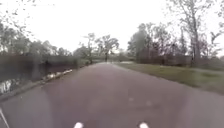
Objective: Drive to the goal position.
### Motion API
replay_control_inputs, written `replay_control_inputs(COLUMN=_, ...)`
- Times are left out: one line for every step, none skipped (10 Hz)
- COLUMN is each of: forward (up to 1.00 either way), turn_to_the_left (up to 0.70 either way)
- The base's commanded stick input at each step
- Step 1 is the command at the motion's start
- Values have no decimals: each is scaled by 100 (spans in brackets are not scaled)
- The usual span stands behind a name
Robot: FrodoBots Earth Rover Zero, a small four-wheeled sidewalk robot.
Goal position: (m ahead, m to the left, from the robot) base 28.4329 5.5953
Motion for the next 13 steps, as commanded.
replay_control_inputs(forward=70, turn_to_the_left=0)
replay_control_inputs(forward=70, turn_to_the_left=0)
replay_control_inputs(forward=70, turn_to_the_left=0)
replay_control_inputs(forward=70, turn_to_the_left=0)
replay_control_inputs(forward=70, turn_to_the_left=0)
replay_control_inputs(forward=70, turn_to_the_left=0)
replay_control_inputs(forward=70, turn_to_the_left=0)
replay_control_inputs(forward=70, turn_to_the_left=0)
replay_control_inputs(forward=70, turn_to_the_left=0)
replay_control_inputs(forward=70, turn_to_the_left=0)
replay_control_inputs(forward=70, turn_to_the_left=0)
replay_control_inputs(forward=70, turn_to_the_left=0)
replay_control_inputs(forward=70, turn_to_the_left=0)
